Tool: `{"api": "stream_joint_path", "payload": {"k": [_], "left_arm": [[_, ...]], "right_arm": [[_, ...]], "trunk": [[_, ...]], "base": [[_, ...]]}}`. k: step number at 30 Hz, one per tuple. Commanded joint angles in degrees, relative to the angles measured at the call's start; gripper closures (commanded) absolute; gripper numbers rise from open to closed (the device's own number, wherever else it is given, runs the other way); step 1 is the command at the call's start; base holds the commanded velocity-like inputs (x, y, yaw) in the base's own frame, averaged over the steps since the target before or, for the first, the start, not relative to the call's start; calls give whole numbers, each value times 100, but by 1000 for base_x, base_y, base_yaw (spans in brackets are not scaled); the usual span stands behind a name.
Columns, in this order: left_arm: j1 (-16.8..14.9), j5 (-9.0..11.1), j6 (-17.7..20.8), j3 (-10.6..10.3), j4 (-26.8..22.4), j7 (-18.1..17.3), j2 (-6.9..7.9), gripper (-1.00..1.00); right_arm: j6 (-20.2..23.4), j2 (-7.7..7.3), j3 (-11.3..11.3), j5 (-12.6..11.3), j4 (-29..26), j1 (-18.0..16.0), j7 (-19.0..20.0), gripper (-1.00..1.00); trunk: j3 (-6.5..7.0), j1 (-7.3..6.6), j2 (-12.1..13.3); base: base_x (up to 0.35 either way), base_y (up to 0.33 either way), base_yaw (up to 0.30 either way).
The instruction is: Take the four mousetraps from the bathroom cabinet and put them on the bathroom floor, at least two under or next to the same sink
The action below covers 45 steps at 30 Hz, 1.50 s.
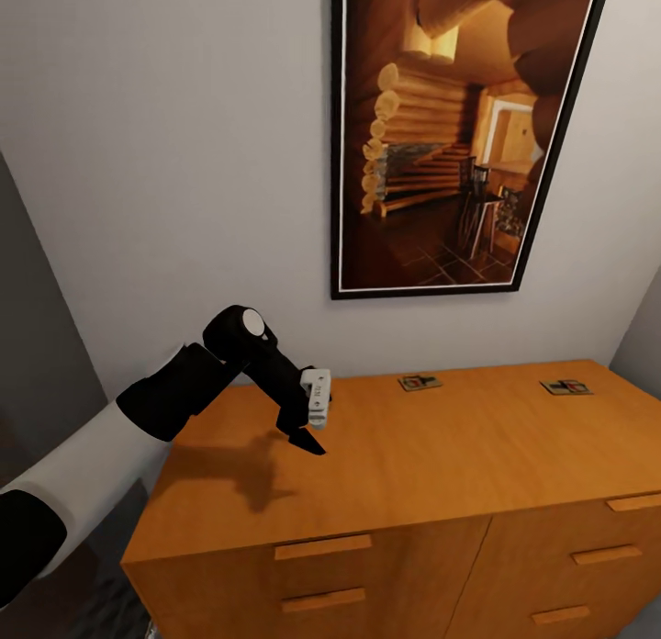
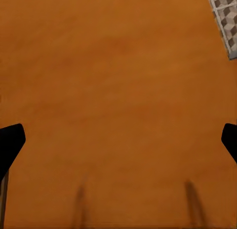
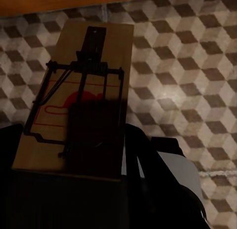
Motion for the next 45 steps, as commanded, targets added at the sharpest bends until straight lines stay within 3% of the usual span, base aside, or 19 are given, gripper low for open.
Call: {"api": "stream_joint_path", "payload": {"k": [1,18,45], "left_arm": [[-6,-40,61,-8,-1,-40,2,-100],[-6,-49,69,-17,31,-40,-20,-100],[-7,-49,74,-29,-23,-40,-33,-100]], "right_arm": [[-21,1,44,-66,7,-3,26,100],[-21,7,46,-66,7,-4,26,100],[-21,7,46,-66,7,-4,26,100]], "trunk": [[-6,0,-3],[-6,0,-3],[16,0,-3]], "base": [[26,28,0],[218,32,0],[9,0,-58]]}}
